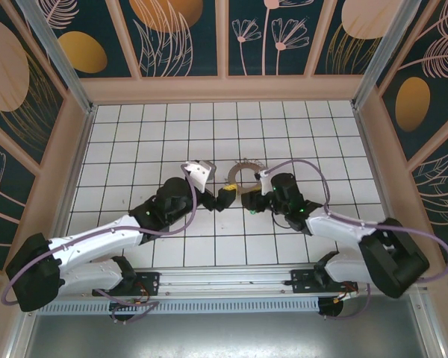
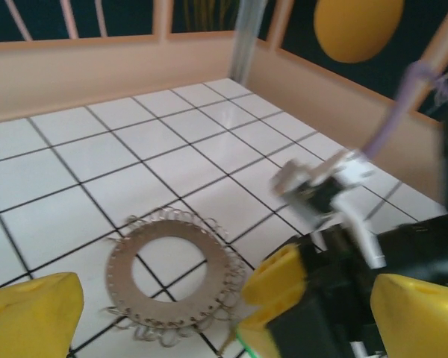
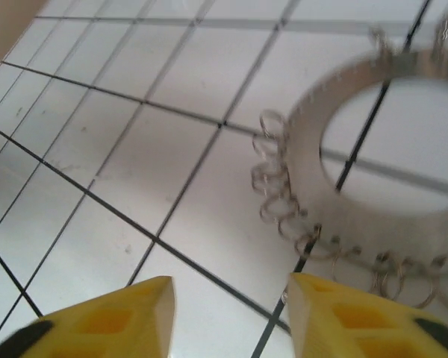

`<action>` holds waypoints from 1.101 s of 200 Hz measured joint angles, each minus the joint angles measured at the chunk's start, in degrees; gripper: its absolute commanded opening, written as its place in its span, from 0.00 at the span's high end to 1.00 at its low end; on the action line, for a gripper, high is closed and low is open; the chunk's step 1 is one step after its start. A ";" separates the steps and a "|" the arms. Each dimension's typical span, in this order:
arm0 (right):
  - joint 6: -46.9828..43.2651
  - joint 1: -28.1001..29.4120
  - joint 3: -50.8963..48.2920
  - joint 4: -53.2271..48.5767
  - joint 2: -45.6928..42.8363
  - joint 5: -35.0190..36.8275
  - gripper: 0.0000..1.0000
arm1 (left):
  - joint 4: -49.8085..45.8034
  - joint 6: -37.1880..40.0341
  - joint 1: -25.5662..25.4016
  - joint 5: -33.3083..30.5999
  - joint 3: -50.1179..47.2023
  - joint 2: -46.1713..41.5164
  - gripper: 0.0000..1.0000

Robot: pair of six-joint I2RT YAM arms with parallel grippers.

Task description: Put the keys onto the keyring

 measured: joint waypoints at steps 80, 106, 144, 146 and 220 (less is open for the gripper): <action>-7.06 -18.95 1.11 0.66 -17.44 9.42 0.01 | 0.04 -8.24 15.91 -18.99 0.11 2.43 0.01; -6.99 -29.92 -5.55 8.00 -16.33 10.27 0.01 | -0.46 -9.62 17.27 -28.15 0.11 7.32 0.01; -7.50 -38.71 -12.79 20.44 -6.75 7.02 0.01 | 4.09 -7.80 20.76 -37.86 -3.82 9.18 0.02; -7.52 -38.97 -13.09 21.24 -6.23 6.78 0.01 | 4.55 -7.50 21.00 -38.18 -4.26 9.16 0.02; -11.74 -40.52 -18.82 52.26 12.70 5.75 0.01 | 18.97 4.39 30.12 -43.63 -10.21 10.27 0.01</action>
